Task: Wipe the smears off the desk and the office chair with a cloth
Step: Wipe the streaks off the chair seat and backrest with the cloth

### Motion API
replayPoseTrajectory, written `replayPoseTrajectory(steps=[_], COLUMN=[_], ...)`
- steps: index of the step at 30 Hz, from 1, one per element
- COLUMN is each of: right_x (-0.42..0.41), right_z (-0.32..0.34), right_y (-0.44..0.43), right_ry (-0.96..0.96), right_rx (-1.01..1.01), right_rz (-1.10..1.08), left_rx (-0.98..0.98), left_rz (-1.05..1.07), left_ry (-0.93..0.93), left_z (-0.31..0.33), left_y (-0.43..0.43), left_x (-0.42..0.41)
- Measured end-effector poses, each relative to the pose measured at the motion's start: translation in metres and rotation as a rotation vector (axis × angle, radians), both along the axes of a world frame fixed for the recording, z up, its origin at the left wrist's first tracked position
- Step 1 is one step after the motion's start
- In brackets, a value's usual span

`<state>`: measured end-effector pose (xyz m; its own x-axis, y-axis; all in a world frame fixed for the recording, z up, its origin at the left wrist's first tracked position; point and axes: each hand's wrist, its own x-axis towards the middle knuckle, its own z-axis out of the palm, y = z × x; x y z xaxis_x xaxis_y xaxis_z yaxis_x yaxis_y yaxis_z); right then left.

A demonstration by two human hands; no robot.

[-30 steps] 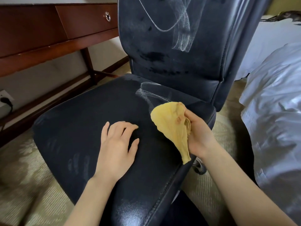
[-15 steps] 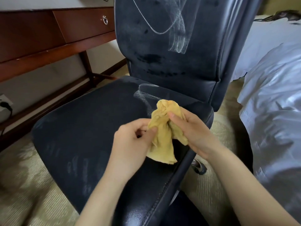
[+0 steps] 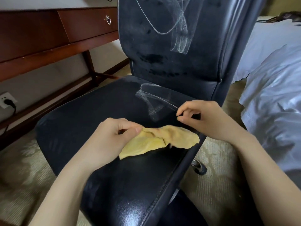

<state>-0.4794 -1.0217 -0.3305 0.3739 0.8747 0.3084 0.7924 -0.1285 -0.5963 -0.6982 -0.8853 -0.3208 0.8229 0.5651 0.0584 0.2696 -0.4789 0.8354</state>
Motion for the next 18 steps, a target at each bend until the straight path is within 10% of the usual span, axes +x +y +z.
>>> replayPoseTrajectory(steps=[5,12,18], right_x=[-0.031,-0.050,-0.061], right_z=[-0.015,-0.021,-0.009], right_y=[0.005,0.016,0.023], right_ry=[-0.130,-0.449,-0.272], right_rx=[-0.164,0.149,0.178], right_rz=[0.032,-0.036,0.065], left_rx=[0.005,0.176,0.312], left_rz=[-0.003,0.047,0.052], left_ry=[0.048,-0.048,-0.124], left_z=[-0.003,0.000,0.007], left_y=[-0.003,-0.002,-0.002], left_x=[0.002,-0.004,-0.006])
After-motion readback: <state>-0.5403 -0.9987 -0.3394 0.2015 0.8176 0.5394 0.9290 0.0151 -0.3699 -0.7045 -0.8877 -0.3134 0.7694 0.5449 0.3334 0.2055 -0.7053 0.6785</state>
